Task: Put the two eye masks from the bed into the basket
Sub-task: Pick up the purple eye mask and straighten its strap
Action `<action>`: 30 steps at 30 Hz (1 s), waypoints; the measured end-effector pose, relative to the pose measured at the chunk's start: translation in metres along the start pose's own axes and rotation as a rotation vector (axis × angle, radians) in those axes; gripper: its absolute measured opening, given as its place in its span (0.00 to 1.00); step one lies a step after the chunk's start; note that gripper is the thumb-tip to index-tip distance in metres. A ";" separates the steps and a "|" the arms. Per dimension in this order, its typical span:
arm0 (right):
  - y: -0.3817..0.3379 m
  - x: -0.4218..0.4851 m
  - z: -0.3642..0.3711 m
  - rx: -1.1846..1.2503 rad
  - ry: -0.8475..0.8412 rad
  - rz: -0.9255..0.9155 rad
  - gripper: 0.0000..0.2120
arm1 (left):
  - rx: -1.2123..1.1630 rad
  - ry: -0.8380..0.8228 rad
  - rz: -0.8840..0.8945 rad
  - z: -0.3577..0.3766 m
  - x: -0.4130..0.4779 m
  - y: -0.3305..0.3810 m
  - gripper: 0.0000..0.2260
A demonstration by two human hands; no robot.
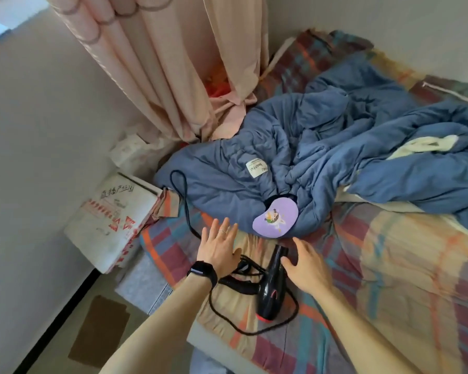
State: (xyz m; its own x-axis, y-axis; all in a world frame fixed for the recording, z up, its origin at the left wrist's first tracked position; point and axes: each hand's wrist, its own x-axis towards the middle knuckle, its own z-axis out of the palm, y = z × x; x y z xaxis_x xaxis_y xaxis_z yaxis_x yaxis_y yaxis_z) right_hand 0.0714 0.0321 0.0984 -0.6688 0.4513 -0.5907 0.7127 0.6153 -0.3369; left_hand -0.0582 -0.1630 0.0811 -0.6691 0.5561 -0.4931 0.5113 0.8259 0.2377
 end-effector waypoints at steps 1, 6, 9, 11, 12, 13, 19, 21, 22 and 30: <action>-0.003 0.015 0.005 0.101 -0.008 0.094 0.34 | 0.021 -0.036 0.020 0.005 0.021 -0.007 0.32; -0.018 0.086 0.031 0.581 0.115 0.481 0.32 | 0.049 -0.109 0.081 0.031 0.095 -0.032 0.32; -0.024 0.116 0.047 0.756 0.162 0.606 0.29 | 0.035 -0.144 0.130 0.049 0.118 -0.042 0.31; -0.024 0.132 0.055 0.849 0.206 0.643 0.19 | 0.042 -0.195 0.132 0.060 0.130 -0.050 0.31; -0.022 0.138 0.058 0.884 0.218 0.639 0.16 | 0.044 -0.223 0.123 0.064 0.134 -0.054 0.30; -0.019 0.142 0.061 0.902 0.220 0.629 0.14 | 0.040 -0.240 0.111 0.067 0.137 -0.055 0.30; -0.017 0.100 0.040 0.936 0.216 0.479 0.03 | -0.400 -0.093 -0.097 0.043 0.112 -0.015 0.27; -0.015 0.068 0.034 1.014 0.198 0.439 0.03 | -0.602 -0.098 -0.116 0.028 0.091 0.008 0.28; -0.013 0.051 0.033 1.069 0.187 0.422 0.04 | -0.700 -0.118 -0.114 0.020 0.078 0.020 0.29; 0.027 -0.090 0.032 1.252 0.033 0.246 0.06 | -0.832 -0.081 -0.114 0.008 -0.031 0.104 0.21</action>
State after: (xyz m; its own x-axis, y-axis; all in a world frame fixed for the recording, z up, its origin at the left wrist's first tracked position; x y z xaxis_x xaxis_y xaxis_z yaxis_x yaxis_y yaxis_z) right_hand 0.1580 -0.0124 0.1188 -0.4835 0.4930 -0.7233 0.5180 -0.5050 -0.6904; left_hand 0.0202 -0.0948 0.1147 -0.6352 0.4828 -0.6028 -0.1428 0.6936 0.7060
